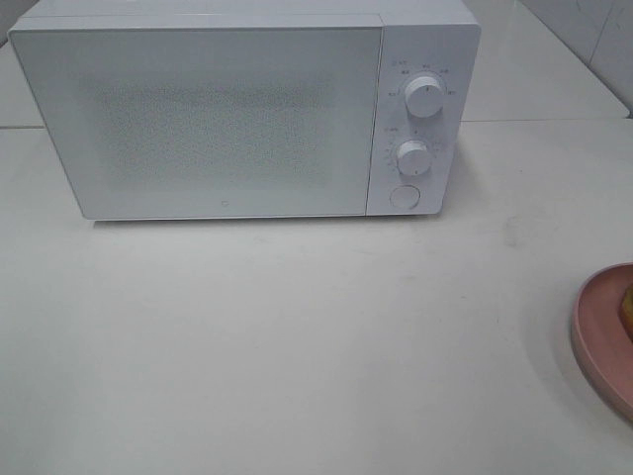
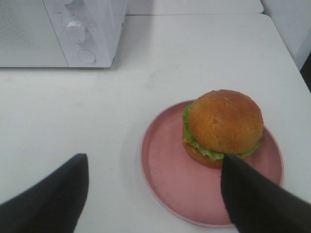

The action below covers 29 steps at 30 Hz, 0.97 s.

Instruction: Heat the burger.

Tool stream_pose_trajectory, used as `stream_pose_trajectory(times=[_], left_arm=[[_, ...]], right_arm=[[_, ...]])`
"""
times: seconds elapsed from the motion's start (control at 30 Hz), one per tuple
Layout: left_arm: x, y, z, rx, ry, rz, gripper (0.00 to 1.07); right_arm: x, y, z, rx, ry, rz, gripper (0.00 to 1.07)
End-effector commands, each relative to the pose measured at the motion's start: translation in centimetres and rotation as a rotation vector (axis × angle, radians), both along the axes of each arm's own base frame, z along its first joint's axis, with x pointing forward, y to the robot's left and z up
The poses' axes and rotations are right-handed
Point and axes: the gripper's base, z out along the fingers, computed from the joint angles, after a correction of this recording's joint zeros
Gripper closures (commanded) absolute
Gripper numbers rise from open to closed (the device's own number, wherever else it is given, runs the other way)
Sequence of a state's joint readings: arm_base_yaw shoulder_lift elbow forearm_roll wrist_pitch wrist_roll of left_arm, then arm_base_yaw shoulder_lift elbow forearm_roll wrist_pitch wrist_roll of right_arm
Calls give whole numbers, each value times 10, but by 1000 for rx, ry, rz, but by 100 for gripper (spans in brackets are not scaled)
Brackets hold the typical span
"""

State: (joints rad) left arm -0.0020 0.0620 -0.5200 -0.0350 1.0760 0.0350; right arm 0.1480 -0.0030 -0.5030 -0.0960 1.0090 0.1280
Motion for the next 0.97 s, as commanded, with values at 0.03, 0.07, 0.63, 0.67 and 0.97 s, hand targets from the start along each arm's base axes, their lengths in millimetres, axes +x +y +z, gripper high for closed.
stream_pose_trajectory(times=[0.03, 0.07, 0.63, 0.67, 0.97], left_arm=[[-14, -1, 0, -17, -96, -2, 7], [-15, -1, 0, -17, -101, -2, 7], [-14, -1, -1, -16, -98, -2, 7], [-14, -1, -1, -16, -98, -2, 7], [-14, -1, -1, -16, -98, -2, 7]], right_arm=[[-4, 0, 0, 2, -36, -5, 34], [-4, 0, 0, 2, -36, -5, 34], [-4, 0, 0, 2, -35, -5, 34], [-4, 0, 0, 2, -35, -5, 34], [-4, 0, 0, 2, -35, -5, 34]])
